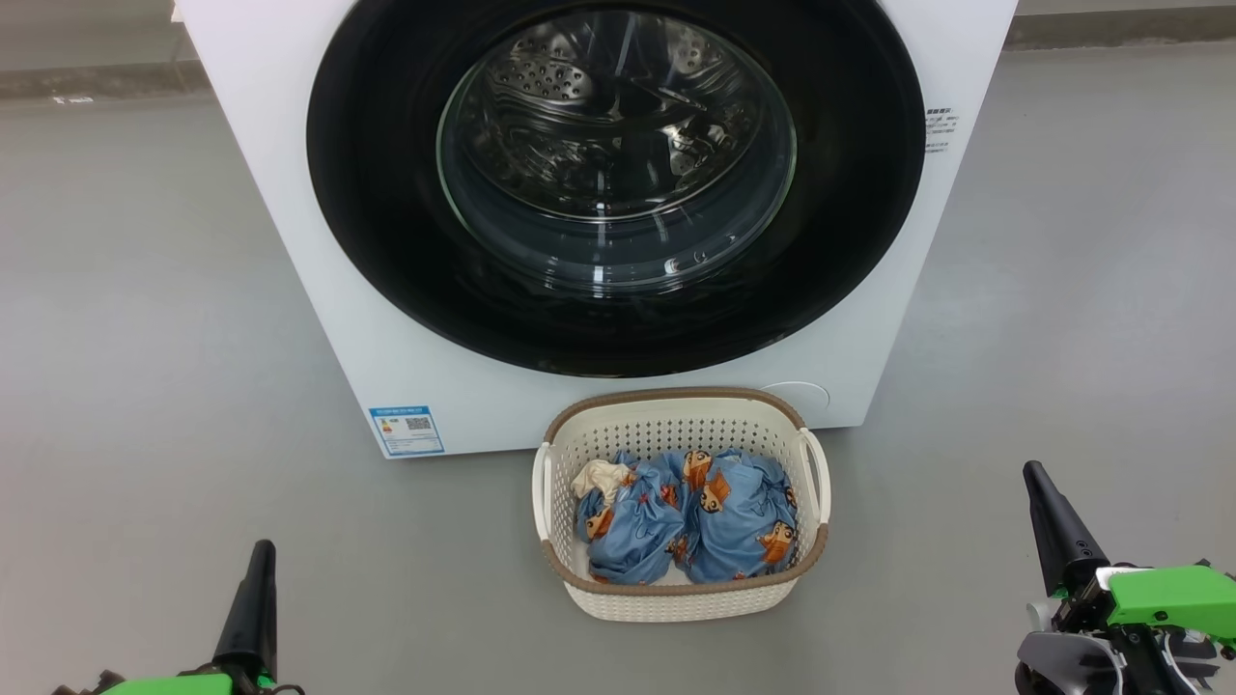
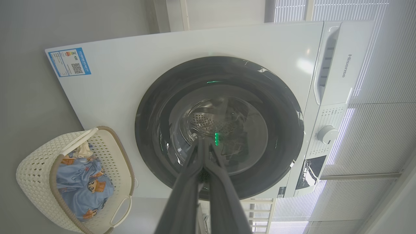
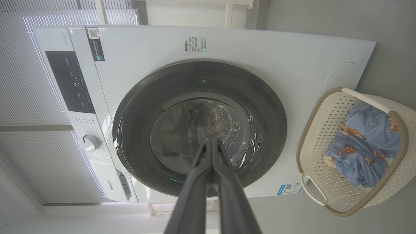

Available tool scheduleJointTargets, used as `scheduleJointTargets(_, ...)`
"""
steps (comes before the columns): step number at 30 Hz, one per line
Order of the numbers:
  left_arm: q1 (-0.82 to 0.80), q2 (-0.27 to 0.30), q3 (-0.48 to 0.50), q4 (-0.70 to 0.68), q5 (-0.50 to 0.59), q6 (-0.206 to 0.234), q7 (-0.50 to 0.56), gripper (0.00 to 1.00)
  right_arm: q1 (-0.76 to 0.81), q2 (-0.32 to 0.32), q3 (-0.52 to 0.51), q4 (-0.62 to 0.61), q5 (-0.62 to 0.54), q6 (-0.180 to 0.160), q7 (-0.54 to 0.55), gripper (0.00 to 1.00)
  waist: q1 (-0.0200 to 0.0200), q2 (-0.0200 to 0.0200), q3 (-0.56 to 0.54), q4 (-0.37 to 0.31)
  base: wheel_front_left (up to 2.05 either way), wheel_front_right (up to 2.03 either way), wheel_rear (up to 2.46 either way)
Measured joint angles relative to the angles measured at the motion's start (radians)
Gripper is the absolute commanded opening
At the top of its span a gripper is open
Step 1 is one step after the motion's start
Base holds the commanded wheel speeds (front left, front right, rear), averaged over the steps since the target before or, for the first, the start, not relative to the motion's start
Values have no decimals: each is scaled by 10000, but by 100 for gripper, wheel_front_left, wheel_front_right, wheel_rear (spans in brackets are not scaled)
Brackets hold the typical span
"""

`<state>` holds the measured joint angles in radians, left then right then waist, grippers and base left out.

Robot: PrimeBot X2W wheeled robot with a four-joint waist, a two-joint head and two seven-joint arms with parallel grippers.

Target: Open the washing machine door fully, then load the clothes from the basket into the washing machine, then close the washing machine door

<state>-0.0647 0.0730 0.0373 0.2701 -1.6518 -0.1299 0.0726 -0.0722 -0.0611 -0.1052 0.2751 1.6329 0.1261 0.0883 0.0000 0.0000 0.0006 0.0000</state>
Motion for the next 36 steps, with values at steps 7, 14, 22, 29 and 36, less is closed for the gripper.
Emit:
scheduleJointTargets(7,0,-8,12,0,2,0,27,0,-1,8,-4,0,-40,0,31,0,0,0,0,0,0,0,0)
scheduleJointTargets(14,0,-25,27,0,4,0,36,0,-1,10,-13,0,-42,0,31,0,0,0,0,0,0,0,0)
scheduleJointTargets(22,-1,-31,40,0,4,0,54,0,-1,13,-17,0,-42,0,33,0,0,0,0,0,0,0,0)
scheduleJointTargets(29,-1,-35,52,0,6,0,67,0,-1,17,-27,0,-42,0,44,0,0,0,0,0,0,0,0)
scheduleJointTargets(36,-1,-42,67,0,38,0,69,0,-1,21,-35,0,-42,0,44,0,0,0,0,0,0,0,0)
